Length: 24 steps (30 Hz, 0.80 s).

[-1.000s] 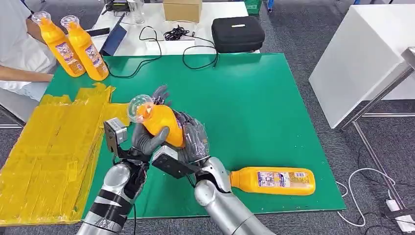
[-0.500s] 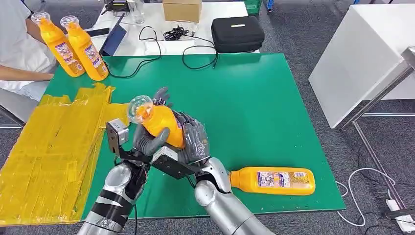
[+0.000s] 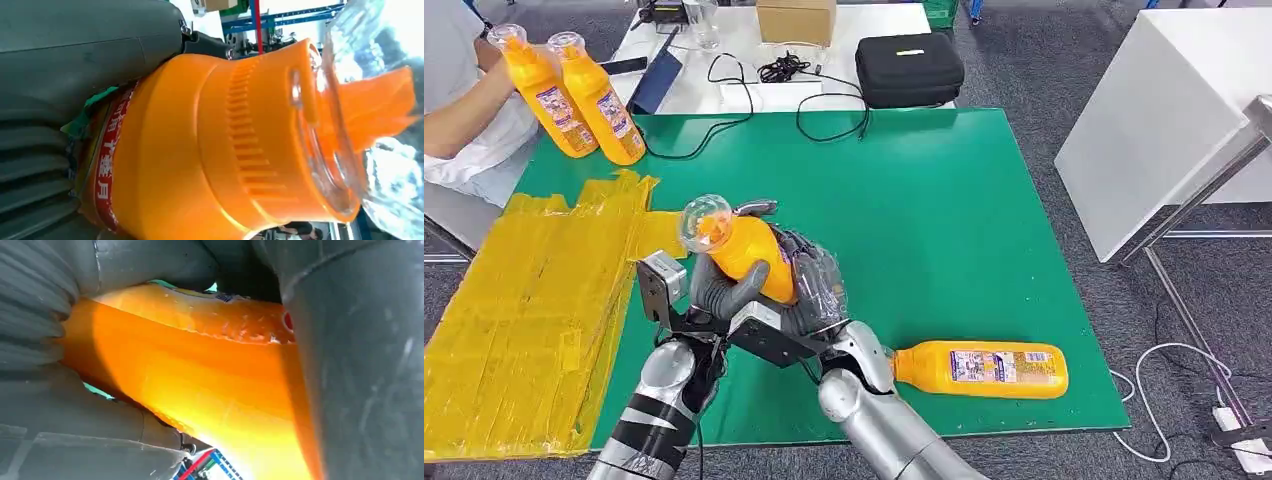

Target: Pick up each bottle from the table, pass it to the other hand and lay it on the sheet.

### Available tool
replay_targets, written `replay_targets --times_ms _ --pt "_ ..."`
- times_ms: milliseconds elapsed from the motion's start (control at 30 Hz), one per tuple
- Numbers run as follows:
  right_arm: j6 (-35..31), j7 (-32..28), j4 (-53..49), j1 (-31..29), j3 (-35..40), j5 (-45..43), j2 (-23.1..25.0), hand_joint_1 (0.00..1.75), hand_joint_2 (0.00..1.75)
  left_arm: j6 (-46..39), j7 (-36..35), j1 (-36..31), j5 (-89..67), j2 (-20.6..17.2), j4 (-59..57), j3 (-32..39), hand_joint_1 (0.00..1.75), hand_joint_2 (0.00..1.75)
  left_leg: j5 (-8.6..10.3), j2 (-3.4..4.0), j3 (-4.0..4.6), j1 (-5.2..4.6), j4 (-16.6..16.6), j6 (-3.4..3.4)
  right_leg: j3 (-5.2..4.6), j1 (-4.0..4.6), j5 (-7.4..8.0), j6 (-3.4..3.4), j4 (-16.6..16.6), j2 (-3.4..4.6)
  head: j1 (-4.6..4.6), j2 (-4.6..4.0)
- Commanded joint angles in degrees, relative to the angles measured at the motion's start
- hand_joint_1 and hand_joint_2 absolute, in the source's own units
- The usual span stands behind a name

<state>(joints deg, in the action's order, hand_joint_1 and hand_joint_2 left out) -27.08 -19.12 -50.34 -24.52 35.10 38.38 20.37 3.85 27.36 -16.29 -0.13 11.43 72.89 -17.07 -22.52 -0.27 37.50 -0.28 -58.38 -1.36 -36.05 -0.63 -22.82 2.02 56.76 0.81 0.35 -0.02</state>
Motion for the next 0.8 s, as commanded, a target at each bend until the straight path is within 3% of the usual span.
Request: replay_targets --times_ms 33,233,267,300,667,800 --pt "0.81 -0.38 4.44 -1.59 3.6 0.44 -0.37 1.75 1.75 -0.37 -0.26 -2.62 -0.41 0.7 -1.63 -0.5 1.75 1.75 -0.15 -0.06 -0.36 0.12 -0.03 0.11 0.43 0.13 -0.14 -0.08 -0.05 -0.16 -0.02 0.0" --pt "-0.82 -1.11 3.9 -1.44 2.66 0.02 -0.38 1.75 1.75 -0.63 -0.1 -2.84 -0.33 0.85 -2.16 -0.23 1.75 1.75 -0.08 -0.06 -0.21 0.05 0.0 0.07 0.26 0.06 -0.09 -0.04 -0.04 -0.13 0.0 0.0" --pt "-1.3 -1.34 3.19 -1.18 2.21 0.14 -0.48 0.37 1.75 -0.67 -0.08 -2.8 -0.31 0.86 -2.19 -0.16 1.75 1.75 -0.13 -0.07 -0.32 0.1 -0.01 0.1 0.39 0.11 -0.13 -0.07 -0.06 -0.16 0.0 0.0" --pt "-1.86 -1.56 2.01 -0.75 1.76 0.32 -0.65 0.0 1.75 -0.72 -0.06 -2.69 -0.3 0.85 -2.09 -0.03 1.75 1.75 -0.08 -0.09 -0.2 0.07 -0.01 0.07 0.26 0.08 -0.09 -0.05 -0.04 -0.16 0.0 0.0" --pt "-2.42 -0.82 -8.42 2.97 -0.35 1.48 -3.31 0.0 1.75 -1.45 -0.07 -1.45 -0.27 0.49 -1.4 2.07 1.75 1.75 -0.1 -0.06 -0.27 0.06 0.01 0.08 0.32 0.07 -0.1 -0.05 -0.06 -0.13 0.0 0.0" --pt "-4.39 -1.23 -19.13 7.21 -1.73 2.11 -5.86 0.0 1.75 -6.5 0.51 -1.12 -3.03 0.11 -1.11 4.69 1.75 1.75 -0.06 -0.05 -0.16 0.07 0.01 0.06 0.21 0.08 -0.05 -0.04 -0.06 -0.11 0.0 0.0"
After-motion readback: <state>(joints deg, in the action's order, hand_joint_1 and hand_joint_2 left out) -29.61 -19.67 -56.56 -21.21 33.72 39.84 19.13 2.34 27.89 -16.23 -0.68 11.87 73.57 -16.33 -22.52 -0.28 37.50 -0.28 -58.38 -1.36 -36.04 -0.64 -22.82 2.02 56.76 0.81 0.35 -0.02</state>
